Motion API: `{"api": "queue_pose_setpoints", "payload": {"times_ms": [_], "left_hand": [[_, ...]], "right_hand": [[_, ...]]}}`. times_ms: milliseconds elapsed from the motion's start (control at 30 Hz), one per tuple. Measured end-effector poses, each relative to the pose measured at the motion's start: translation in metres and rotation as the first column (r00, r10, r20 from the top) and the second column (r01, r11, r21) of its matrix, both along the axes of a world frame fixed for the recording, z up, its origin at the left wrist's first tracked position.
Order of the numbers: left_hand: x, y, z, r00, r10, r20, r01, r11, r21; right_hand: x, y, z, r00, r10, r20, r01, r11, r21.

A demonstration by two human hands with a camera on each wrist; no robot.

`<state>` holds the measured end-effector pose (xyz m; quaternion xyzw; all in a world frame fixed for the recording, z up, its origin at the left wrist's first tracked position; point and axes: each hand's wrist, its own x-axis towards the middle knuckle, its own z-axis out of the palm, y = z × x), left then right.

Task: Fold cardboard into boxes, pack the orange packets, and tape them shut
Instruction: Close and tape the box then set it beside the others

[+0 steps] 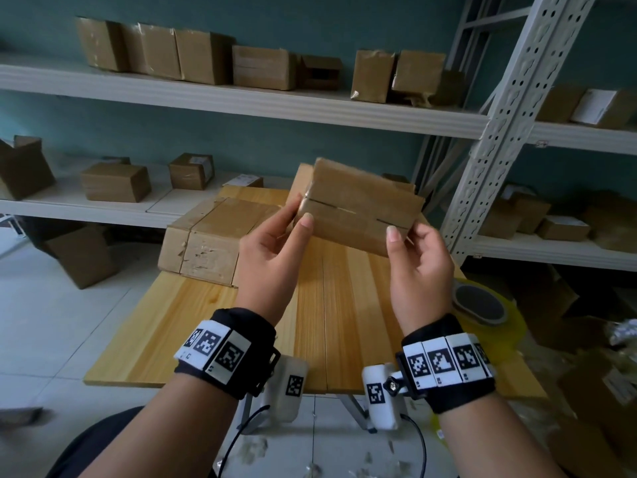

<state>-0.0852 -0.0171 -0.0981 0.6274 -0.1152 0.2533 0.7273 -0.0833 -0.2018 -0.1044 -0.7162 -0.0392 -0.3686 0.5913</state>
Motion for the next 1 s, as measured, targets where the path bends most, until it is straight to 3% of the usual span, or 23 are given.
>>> {"api": "queue_pose_setpoints", "payload": {"times_ms": [167,333,433,600,733,1000], "left_hand": [[0.004,-0.001,0.0,0.999,-0.003,-0.032,0.003,1.0,-0.023],[0.015,0.004,-0.009,0.992,0.123,-0.023,-0.118,0.978,0.174],[0.022,0.007,-0.013,0.983,0.181,-0.024,-0.172,0.962,0.212],[0.011,0.003,-0.005,0.998,0.044,-0.043,-0.042,0.998,0.047],[0.006,0.002,-0.001,0.999,-0.036,0.003,0.036,0.999,0.022],[0.014,0.009,-0.003,0.996,0.076,-0.056,-0.076,0.997,0.014]], "right_hand": [[-0.004,0.001,0.001,0.998,0.052,0.04,-0.053,0.998,0.03],[-0.007,-0.002,0.005,0.993,0.116,0.018,-0.116,0.993,0.005],[-0.009,-0.002,0.005,0.994,0.111,0.0,-0.111,0.993,-0.035],[-0.003,-0.005,0.001,0.999,-0.042,-0.006,0.041,0.995,-0.094],[0.003,-0.007,-0.006,0.991,-0.042,-0.127,0.03,0.995,-0.09],[-0.005,0.0,-0.001,0.984,0.003,-0.176,-0.023,0.994,-0.108]]}}
